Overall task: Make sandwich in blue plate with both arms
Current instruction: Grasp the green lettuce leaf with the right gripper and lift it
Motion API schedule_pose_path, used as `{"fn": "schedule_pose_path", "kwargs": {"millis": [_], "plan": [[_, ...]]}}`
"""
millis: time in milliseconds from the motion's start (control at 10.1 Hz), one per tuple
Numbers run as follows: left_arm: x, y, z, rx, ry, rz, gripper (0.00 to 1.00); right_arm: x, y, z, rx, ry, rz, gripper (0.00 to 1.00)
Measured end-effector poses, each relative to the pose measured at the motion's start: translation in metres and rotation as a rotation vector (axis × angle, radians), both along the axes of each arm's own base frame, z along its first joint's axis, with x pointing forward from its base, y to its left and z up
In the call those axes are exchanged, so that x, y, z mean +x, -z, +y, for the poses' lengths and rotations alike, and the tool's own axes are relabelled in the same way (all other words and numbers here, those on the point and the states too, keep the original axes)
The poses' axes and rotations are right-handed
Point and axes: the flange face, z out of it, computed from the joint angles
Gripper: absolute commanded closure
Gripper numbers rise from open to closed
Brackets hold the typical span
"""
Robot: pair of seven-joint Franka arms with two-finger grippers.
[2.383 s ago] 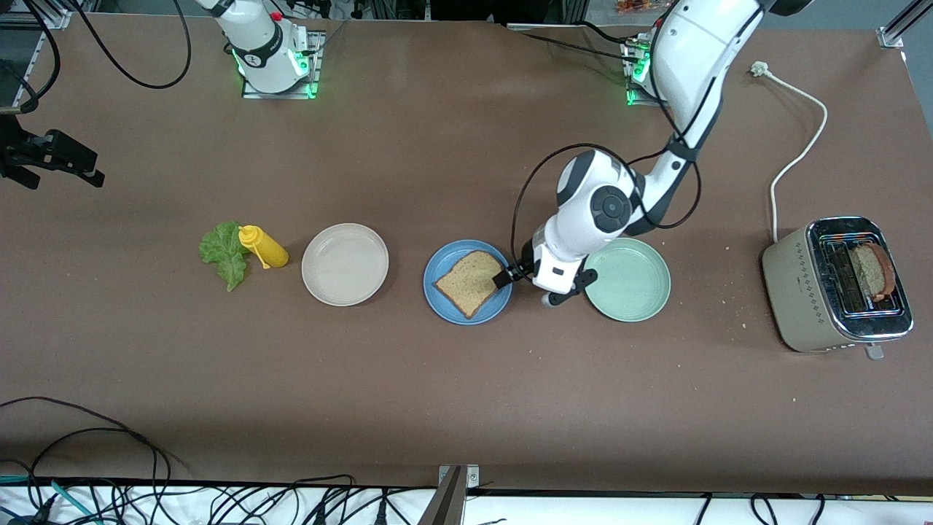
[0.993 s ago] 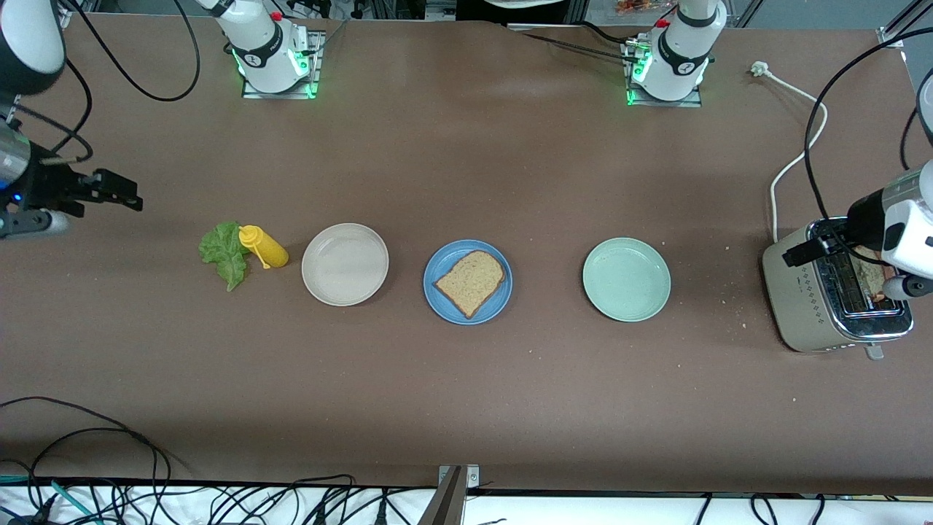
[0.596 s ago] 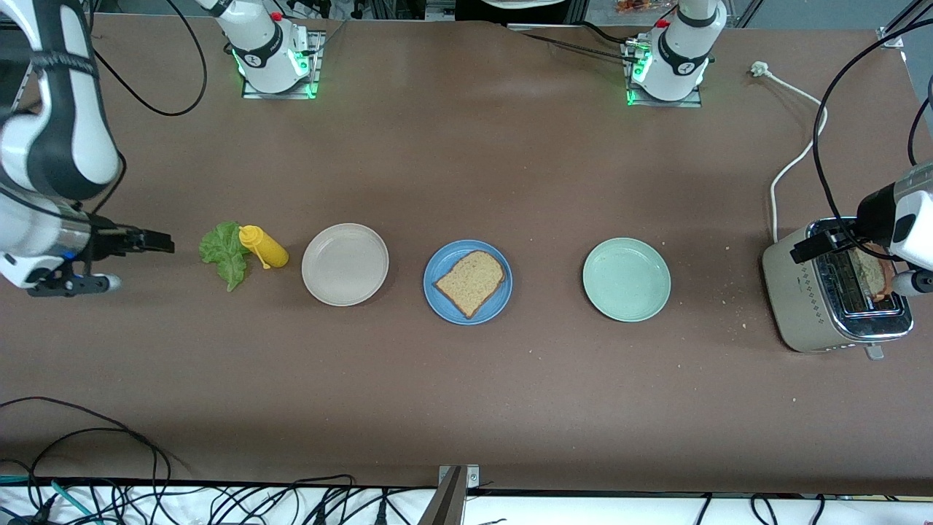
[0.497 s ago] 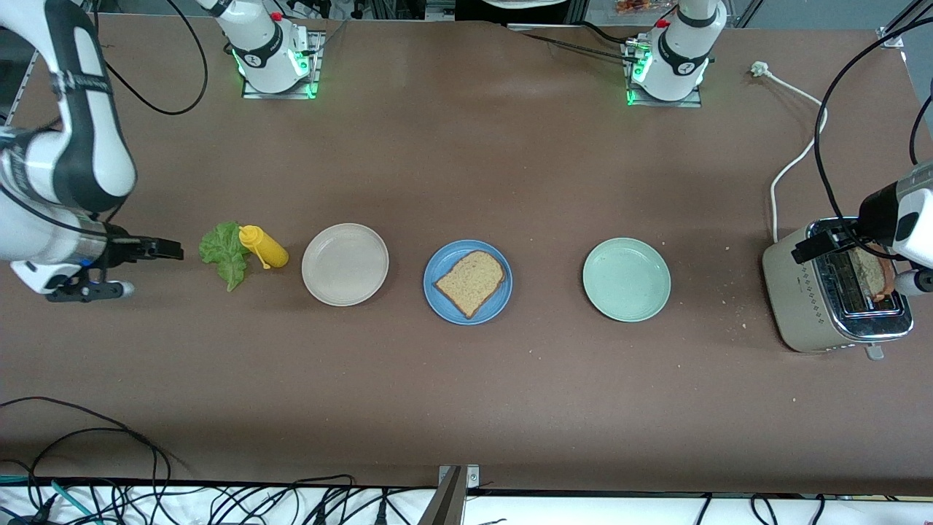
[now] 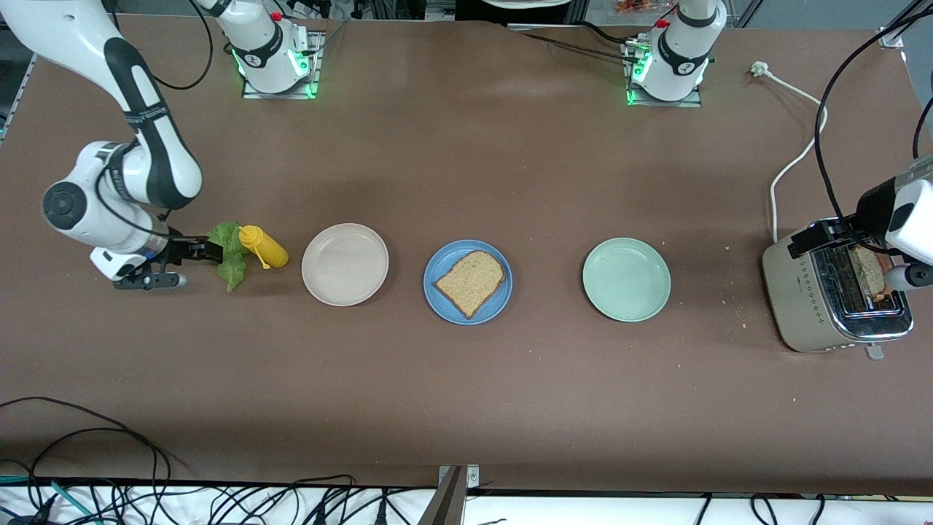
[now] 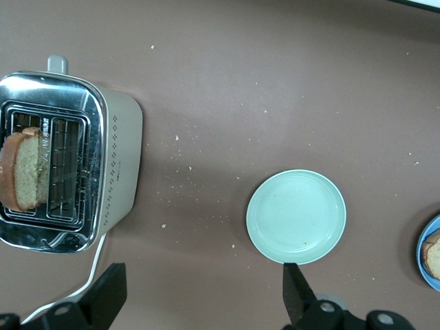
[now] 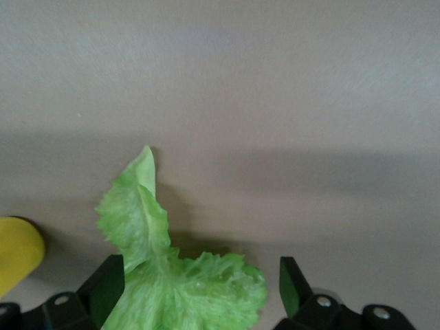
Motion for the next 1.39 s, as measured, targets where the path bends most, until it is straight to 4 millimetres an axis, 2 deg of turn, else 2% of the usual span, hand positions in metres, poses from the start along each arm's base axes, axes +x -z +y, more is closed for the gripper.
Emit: {"fn": "schedule_pose_path", "kwargs": {"millis": [99, 199, 298, 397, 497, 596, 1092, 1291, 1390], "plan": [[0.0, 0.0, -0.001, 0.0, 0.002, 0.002, 0.0, -0.012, 0.016, 0.001, -0.001, 0.001, -0.002, 0.0], [0.0, 0.0, -0.001, 0.0, 0.001, 0.003, 0.0, -0.019, 0.027, 0.002, 0.0, 0.004, 0.011, 0.08], [0.0, 0.0, 0.0, -0.003, 0.0, 0.003, 0.0, -0.023, 0.035, 0.002, 0.001, 0.005, 0.024, 0.41], [-0.001, 0.0, -0.001, -0.003, 0.001, 0.004, 0.0, -0.024, 0.041, 0.002, 0.001, 0.006, 0.03, 0.84], [-0.001, 0.0, -0.002, -0.004, 0.003, 0.01, 0.0, -0.024, 0.043, 0.002, 0.001, 0.008, 0.028, 0.96], [-0.002, 0.0, -0.003, -0.005, 0.005, 0.015, 0.0, -0.024, 0.043, 0.002, 0.001, 0.007, 0.027, 1.0], [-0.003, 0.0, -0.004, -0.005, 0.006, 0.023, 0.0, -0.018, 0.035, 0.002, -0.001, 0.006, 0.006, 1.0], [-0.003, 0.0, -0.006, -0.008, 0.01, 0.023, 0.0, -0.004, 0.021, 0.001, -0.002, 0.004, -0.009, 1.0], [-0.003, 0.0, -0.007, -0.008, 0.01, 0.023, 0.0, 0.006, 0.007, 0.0, 0.001, 0.002, 0.012, 1.0]]}}
